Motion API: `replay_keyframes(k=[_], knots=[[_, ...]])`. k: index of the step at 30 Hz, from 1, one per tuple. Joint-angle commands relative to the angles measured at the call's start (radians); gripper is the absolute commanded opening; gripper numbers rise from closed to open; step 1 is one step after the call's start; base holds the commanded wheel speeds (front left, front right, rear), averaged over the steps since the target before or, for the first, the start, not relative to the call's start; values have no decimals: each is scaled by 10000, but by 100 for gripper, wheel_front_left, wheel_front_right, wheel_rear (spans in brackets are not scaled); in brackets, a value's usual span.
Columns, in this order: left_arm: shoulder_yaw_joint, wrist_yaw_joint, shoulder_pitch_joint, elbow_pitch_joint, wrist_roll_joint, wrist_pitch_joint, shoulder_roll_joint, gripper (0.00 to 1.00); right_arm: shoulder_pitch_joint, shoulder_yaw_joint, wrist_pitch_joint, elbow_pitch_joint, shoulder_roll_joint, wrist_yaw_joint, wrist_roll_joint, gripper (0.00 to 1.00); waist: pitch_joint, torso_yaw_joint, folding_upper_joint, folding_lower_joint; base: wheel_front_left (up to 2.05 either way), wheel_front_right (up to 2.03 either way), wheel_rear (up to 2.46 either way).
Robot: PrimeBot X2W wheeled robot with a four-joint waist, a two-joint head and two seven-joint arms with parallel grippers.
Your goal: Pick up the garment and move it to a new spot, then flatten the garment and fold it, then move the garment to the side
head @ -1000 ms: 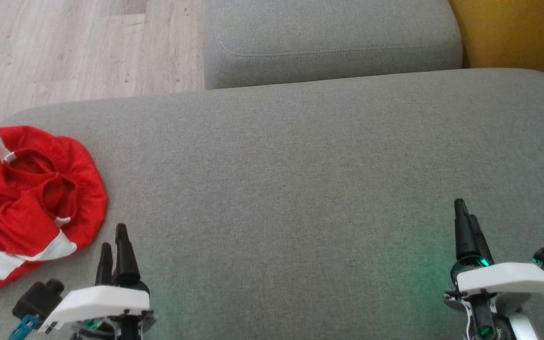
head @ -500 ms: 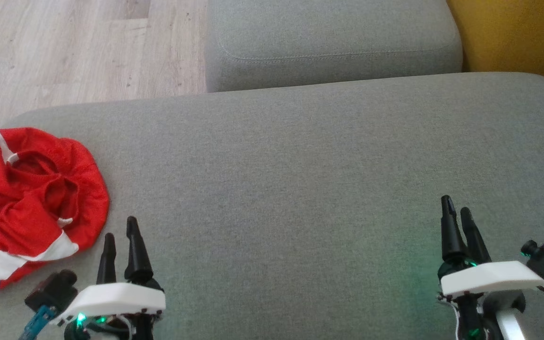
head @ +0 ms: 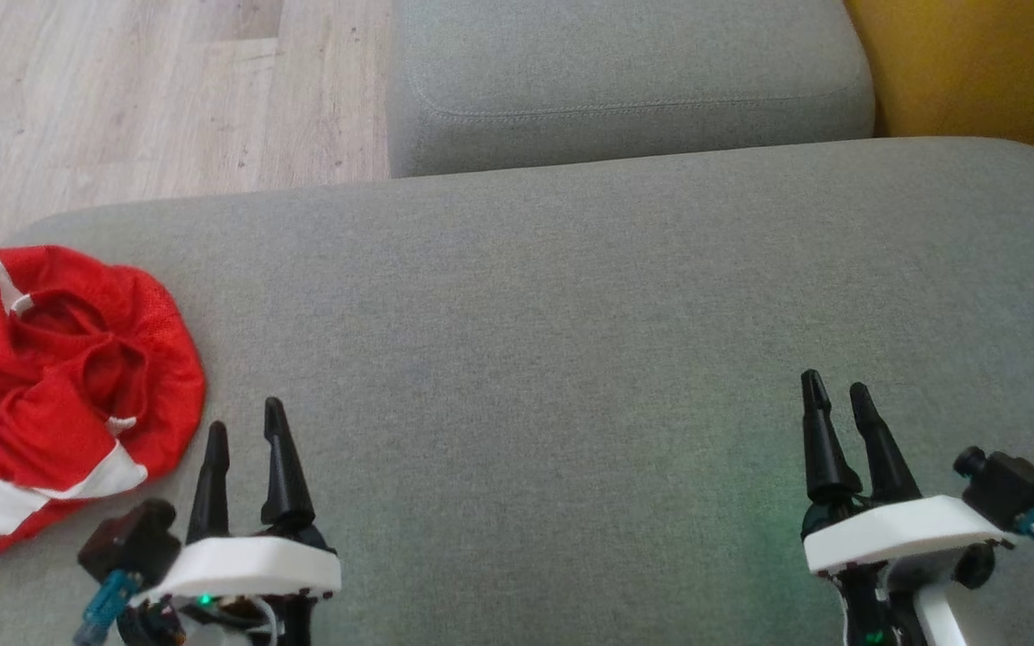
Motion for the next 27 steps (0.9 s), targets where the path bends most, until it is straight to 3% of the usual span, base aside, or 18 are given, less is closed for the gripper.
replay_keyframes(k=[1,27], knots=[[103,88,-431,-435,336,-167,87,100,-456,236,-170,-399,-81,-5,-341,100,-8,3,-1,-1,0,0,0],[-341,680,-381,25,3315,-938,105,100,-446,459,-937,-360,-100,-6,-3798,100,-33,99,-1,-1,0,0,0]])
